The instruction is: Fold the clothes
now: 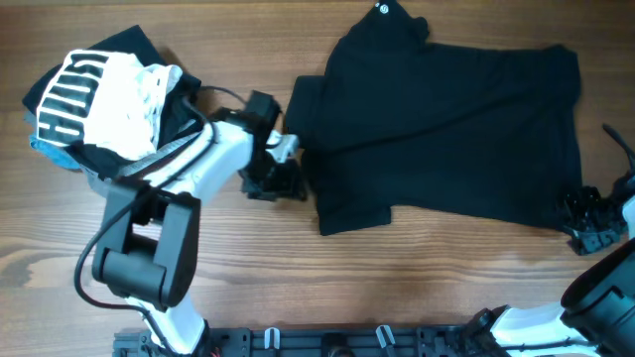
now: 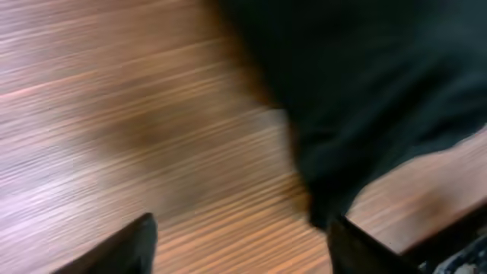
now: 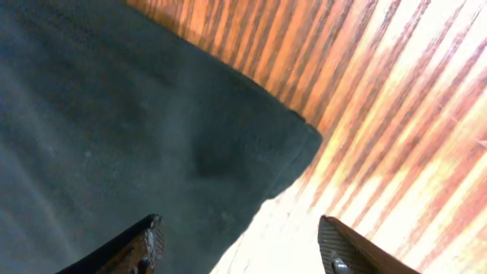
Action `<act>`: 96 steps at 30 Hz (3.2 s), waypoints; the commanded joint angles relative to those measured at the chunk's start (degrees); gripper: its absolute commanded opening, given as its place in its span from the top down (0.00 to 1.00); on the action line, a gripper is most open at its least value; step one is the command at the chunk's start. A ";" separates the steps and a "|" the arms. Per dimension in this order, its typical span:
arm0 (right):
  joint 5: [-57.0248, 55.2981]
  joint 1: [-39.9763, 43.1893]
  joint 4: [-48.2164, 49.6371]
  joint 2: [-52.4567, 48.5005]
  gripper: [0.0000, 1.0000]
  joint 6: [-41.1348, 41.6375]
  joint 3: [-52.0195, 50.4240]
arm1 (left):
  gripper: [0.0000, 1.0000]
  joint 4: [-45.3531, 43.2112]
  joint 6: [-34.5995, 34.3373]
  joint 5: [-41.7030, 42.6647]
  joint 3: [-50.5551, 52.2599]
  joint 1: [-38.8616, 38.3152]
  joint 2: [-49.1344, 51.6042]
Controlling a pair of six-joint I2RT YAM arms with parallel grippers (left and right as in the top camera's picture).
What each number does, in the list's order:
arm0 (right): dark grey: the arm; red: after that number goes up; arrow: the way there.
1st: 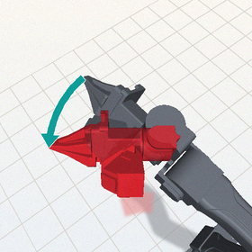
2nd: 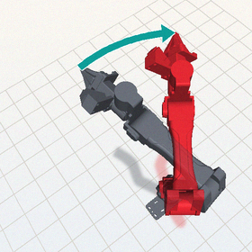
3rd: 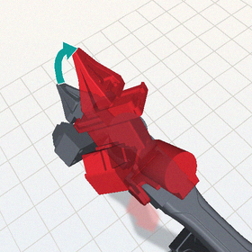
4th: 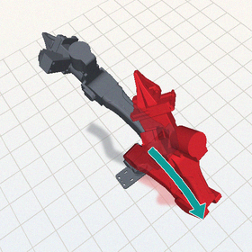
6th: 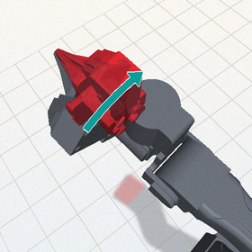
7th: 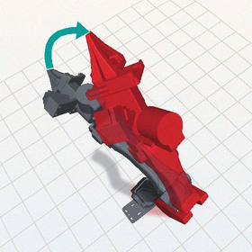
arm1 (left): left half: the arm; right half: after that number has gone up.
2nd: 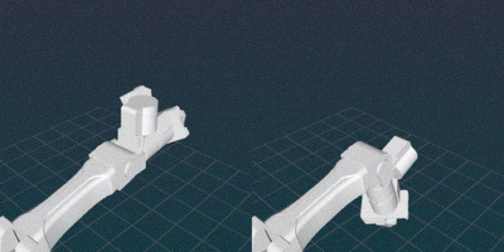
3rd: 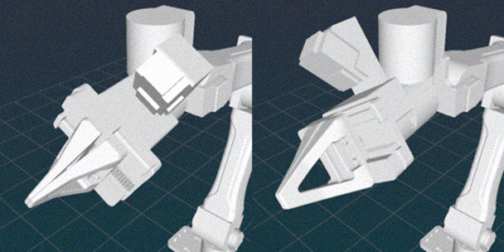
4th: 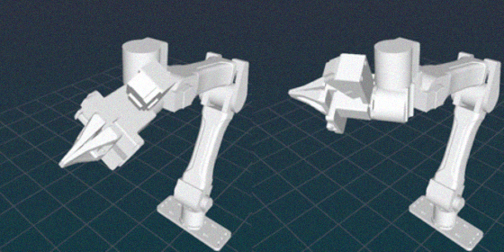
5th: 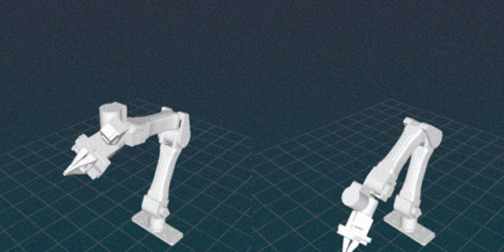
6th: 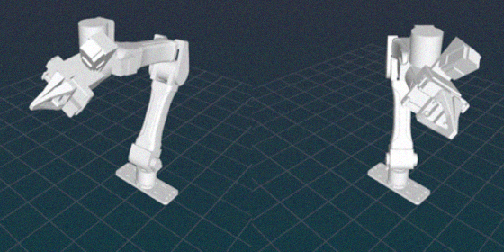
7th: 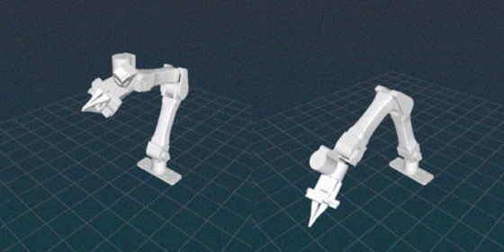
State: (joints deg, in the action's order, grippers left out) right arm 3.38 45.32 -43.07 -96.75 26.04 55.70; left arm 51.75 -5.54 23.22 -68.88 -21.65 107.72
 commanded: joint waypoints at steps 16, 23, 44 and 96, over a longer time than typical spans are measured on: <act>4.39 0.02 3.91 -4.85 0.96 -0.48 -0.11 | 0.12 -8.09 -5.40 -3.74 0.22 -10.78 2.32; 7.34 0.04 0.35 1.31 0.96 -0.98 1.36 | 0.32 -8.76 -5.18 -3.78 0.20 -11.43 6.78; -11.65 0.15 -7.61 9.09 0.96 1.40 1.27 | 0.96 14.67 -5.55 -11.78 0.09 2.29 -1.57; 18.58 0.20 -10.62 18.51 0.11 -10.88 8.33 | 0.96 -10.60 -15.87 -34.86 -1.27 15.23 9.03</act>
State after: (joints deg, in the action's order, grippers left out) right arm 20.64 45.39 -53.76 -78.48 16.14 62.85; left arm 38.94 -20.12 -3.27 -73.14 -12.64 113.99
